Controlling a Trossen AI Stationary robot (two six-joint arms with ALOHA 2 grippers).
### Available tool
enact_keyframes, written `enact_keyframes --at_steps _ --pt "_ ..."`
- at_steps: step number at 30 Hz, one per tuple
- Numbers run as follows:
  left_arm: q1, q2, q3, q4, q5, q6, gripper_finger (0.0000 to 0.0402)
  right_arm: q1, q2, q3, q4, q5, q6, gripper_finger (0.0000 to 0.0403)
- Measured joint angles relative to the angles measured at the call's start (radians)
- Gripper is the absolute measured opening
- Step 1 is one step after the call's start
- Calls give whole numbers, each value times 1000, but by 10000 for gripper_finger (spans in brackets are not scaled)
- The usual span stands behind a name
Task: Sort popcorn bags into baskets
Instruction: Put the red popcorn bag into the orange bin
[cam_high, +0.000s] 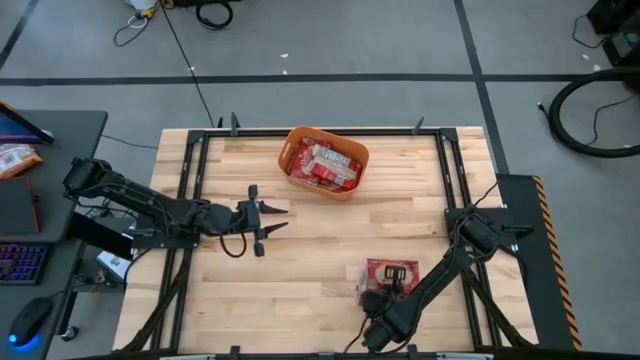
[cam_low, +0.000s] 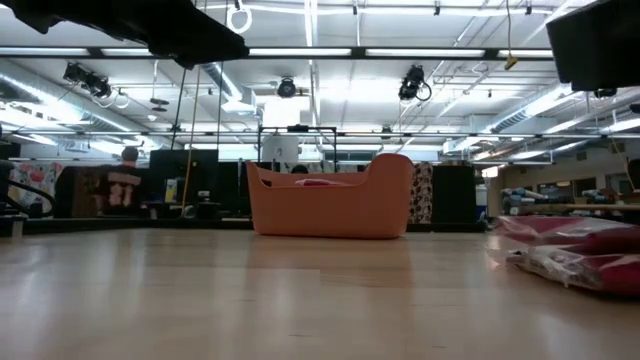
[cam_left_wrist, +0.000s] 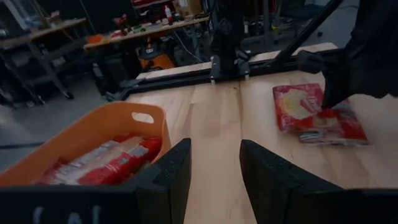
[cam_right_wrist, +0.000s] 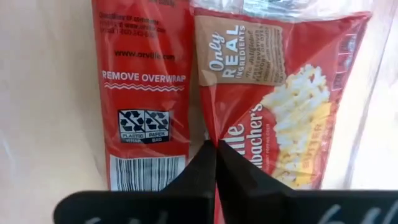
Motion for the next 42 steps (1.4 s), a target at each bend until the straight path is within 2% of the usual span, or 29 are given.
enact_keyframes --at_steps 8,13,17,26,35,42 --pt "0 0 0 -51 2 -104 141 -20 -25 12 -131 -10 -74 5" --pt "0 0 0 -95 6 -164 141 -39 -36 61 -264 22 -143 5" --pt "0 0 0 -128 59 -202 141 -59 -53 87 -279 34 -225 4" --pt "0 0 0 -178 192 -261 141 -105 -65 87 -289 92 -278 10" --pt "0 0 0 -176 194 -262 141 -135 -65 87 -276 232 -320 8" --pt "3 0 0 -146 178 -190 141 -188 -65 87 -55 430 -506 8"
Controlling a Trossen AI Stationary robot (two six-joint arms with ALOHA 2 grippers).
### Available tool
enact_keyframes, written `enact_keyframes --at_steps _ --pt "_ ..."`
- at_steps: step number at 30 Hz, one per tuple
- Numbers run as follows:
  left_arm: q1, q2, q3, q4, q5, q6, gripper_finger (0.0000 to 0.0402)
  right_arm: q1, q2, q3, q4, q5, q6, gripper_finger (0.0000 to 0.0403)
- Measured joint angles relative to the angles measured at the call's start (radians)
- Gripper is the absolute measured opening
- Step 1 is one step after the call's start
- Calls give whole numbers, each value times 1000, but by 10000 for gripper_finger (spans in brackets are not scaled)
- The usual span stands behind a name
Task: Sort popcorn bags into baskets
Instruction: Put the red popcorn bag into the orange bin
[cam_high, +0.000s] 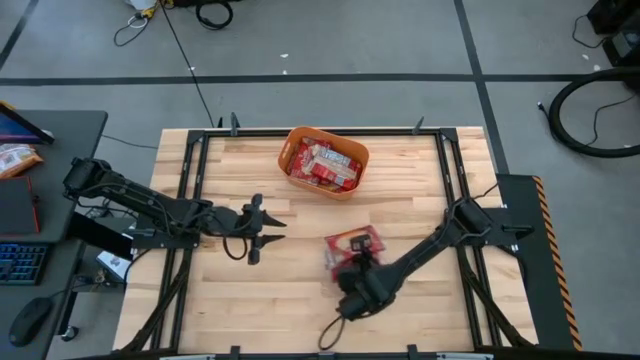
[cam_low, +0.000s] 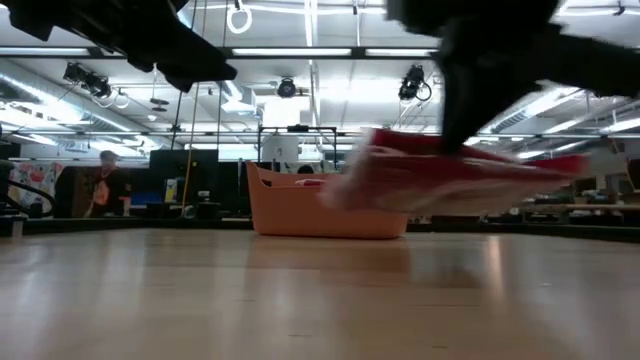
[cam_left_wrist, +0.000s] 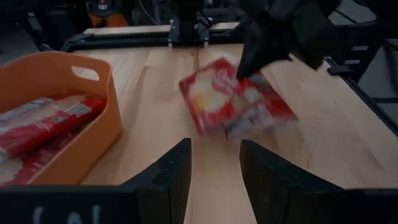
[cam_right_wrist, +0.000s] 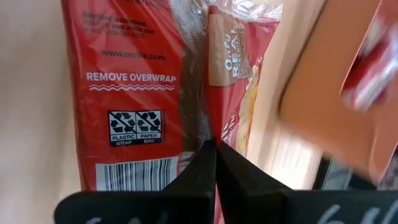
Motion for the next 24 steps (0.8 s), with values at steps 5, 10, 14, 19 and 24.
enact_keyframes --at_steps 5,10,14,19,24 --pt "1 0 0 10 -3 14 141 -68 0 0 211 -4 -239 11" --pt "1 0 0 8 -3 14 141 -124 2 -57 328 -109 -351 13" --pt "1 0 0 5 -3 14 141 -158 3 -103 341 -184 -317 20" --pt "1 0 0 2 -3 14 141 -171 2 -91 321 -249 -321 61" --pt "1 0 0 2 -3 14 141 -160 0 -35 357 -241 -332 122"
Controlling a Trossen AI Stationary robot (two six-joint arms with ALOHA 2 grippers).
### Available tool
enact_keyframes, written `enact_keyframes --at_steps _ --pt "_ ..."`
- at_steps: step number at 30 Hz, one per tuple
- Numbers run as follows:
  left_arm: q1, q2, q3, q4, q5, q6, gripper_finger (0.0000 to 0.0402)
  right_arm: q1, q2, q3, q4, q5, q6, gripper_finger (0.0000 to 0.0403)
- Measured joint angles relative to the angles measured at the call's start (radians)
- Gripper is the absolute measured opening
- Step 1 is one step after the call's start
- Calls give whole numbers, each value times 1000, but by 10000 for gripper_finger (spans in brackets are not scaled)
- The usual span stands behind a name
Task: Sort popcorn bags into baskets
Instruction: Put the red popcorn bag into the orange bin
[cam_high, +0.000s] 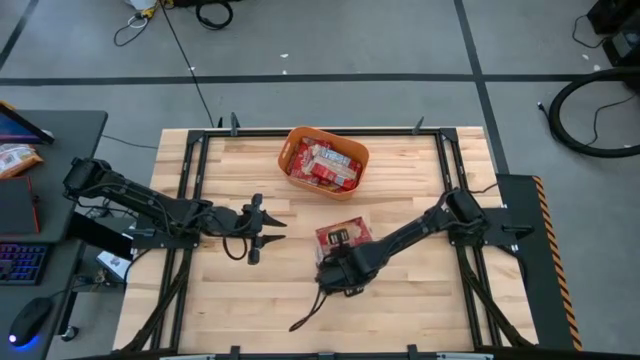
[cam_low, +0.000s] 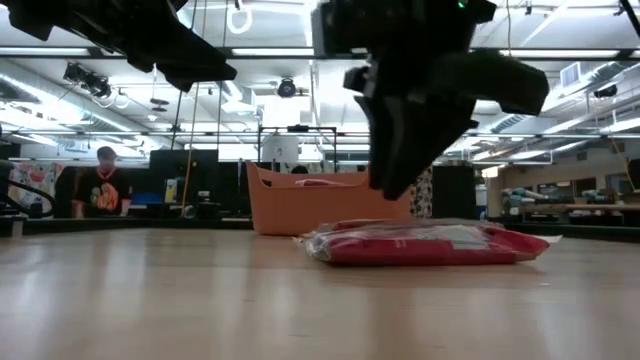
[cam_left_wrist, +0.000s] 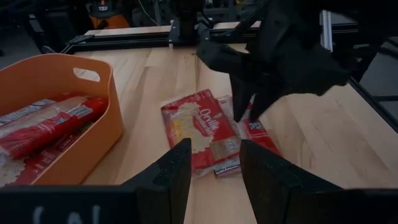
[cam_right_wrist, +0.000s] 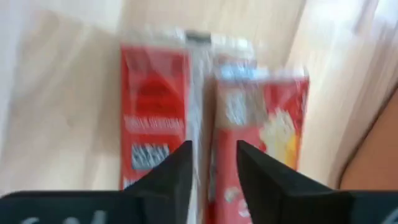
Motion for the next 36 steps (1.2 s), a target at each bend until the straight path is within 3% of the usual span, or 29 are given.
enact_keyframes --at_steps 5,9,17,26,36 --pt "0 0 0 -1 0 -1 141 11 0 -12 149 28 -13 180" --pt "0 0 0 -1 0 -23 141 8 3 -47 251 134 -28 214" --pt "0 0 0 -1 0 -25 141 -50 3 -156 296 191 -63 223" --pt "0 0 0 -2 0 -25 141 -95 2 -221 315 179 -45 182" --pt "0 0 0 -1 0 -24 141 -102 2 -223 310 141 -45 41"
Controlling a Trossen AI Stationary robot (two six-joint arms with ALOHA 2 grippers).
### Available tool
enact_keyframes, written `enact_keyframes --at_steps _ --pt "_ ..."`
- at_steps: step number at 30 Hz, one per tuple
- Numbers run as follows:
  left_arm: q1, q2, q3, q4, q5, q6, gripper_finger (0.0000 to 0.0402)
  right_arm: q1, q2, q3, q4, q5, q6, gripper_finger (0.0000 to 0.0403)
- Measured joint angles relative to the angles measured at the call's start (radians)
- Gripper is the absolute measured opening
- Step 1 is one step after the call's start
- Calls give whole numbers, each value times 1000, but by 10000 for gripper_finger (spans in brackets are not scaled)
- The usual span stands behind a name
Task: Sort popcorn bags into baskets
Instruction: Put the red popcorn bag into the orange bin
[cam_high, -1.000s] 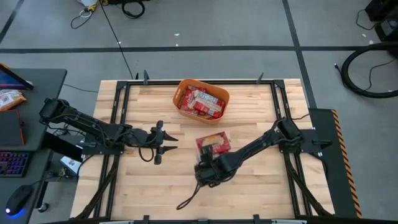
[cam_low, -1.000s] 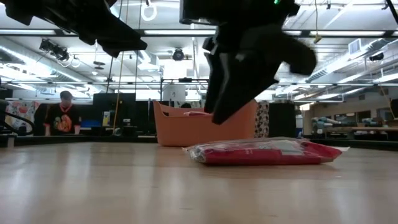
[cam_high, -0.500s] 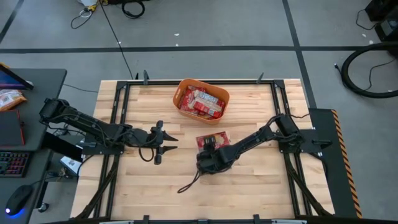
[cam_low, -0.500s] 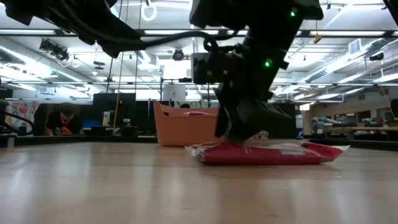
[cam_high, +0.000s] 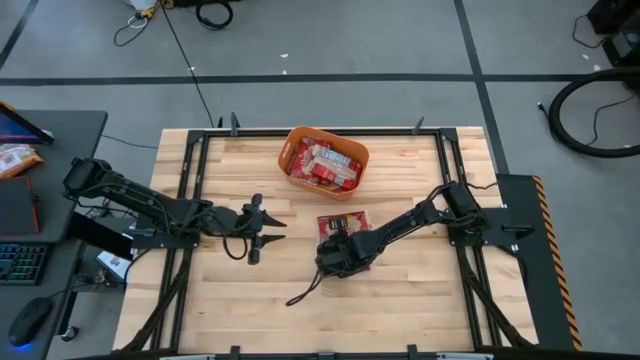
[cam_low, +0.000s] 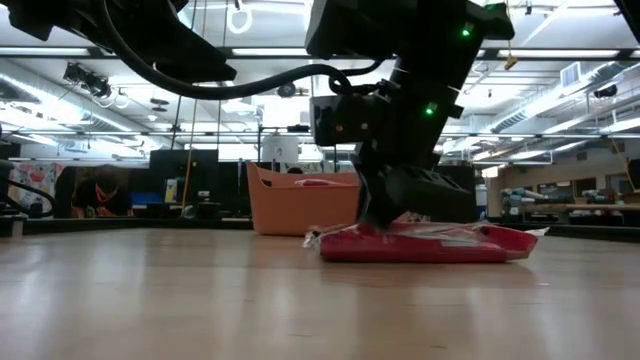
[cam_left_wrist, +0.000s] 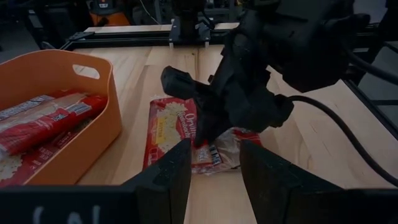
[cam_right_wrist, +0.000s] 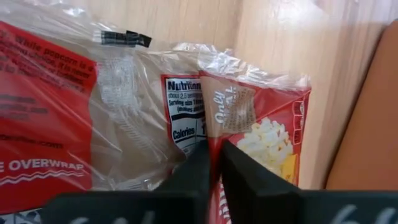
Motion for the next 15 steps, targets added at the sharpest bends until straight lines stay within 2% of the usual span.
enact_keyframes --at_steps 3,10,15 --pt "0 0 0 0 0 0 141 7 -3 14 -32 -11 0 15" --pt "0 0 0 -1 0 1 141 43 -6 178 -271 -15 37 39" --pt "0 0 0 0 0 -1 141 53 -6 290 -427 2 52 27"
